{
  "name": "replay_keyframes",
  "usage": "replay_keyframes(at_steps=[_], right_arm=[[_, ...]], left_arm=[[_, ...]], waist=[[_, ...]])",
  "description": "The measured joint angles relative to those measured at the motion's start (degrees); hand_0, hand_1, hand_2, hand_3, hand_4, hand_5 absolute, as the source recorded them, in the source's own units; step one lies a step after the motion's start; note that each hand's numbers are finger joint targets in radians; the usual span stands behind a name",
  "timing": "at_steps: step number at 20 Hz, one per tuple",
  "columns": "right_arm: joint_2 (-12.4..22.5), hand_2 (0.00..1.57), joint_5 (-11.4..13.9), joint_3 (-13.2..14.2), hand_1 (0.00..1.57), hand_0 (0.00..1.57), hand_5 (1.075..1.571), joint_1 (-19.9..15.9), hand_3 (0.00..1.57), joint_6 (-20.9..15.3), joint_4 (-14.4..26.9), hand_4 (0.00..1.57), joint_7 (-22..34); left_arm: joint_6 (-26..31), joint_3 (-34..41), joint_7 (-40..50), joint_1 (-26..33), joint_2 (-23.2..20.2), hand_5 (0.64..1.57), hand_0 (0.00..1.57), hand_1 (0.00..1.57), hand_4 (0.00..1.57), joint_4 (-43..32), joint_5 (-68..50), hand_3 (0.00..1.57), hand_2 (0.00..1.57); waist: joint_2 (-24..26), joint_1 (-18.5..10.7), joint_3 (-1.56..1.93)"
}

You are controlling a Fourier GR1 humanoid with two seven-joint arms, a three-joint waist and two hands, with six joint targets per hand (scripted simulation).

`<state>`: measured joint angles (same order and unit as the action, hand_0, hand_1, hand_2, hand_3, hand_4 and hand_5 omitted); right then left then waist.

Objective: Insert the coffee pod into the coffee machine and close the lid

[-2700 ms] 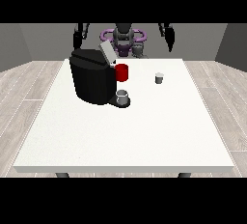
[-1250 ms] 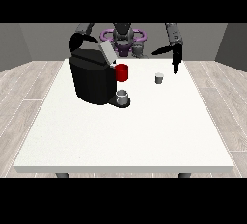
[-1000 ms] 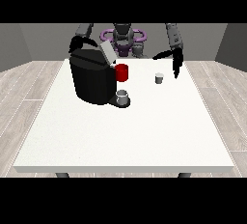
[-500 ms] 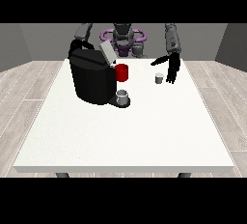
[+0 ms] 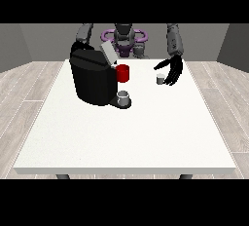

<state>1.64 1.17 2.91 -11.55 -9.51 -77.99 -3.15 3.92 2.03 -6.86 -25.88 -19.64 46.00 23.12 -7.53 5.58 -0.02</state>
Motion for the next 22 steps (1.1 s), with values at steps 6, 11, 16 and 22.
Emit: replay_keyframes(at_steps=[6, 11, 16, 22], right_arm=[[-0.2, 0.00, 0.0, -1.1, 0.00, 0.00, 1.571, 0.1, 0.00, 0.5, -1.6, 0.52, 1.0], [-0.2, 0.00, 0.1, -0.5, 0.00, 0.00, 1.571, -0.9, 0.00, -0.3, 0.2, 0.52, 1.3], [-0.2, 0.00, -0.7, -0.3, 0.00, 0.00, 1.571, -0.8, 0.00, 0.3, -0.3, 0.51, 0.6], [-0.2, 0.00, -2.1, 0.4, 0.00, 0.00, 1.571, -1.0, 0.00, 1.0, -0.5, 0.43, -0.4]], left_arm=[[-3.7, -0.3, -4.4, -0.9, -1.8, 1.571, 0.70, 0.70, 0.00, -4.6, 4.4, 0.59, 0.83], [-8.1, -1.0, -5.0, -2.4, 0.4, 1.571, 0.84, 0.84, 0.39, -5.7, 7.5, 0.74, 0.97], [-12.0, -0.3, -7.3, -3.6, 0.3, 1.571, 0.99, 0.99, 0.29, -8.8, 9.6, 0.87, 1.09], [-13.4, -0.9, -8.8, -5.1, -0.9, 1.571, 1.17, 1.17, 0.41, -11.2, 12.6, 1.18, 1.29]], waist=[[-0.8, 1.5, 0.01], [-0.3, 0.9, 0.01], [-0.9, 1.7, 0.04], [-1.7, 2.4, 0.15]])
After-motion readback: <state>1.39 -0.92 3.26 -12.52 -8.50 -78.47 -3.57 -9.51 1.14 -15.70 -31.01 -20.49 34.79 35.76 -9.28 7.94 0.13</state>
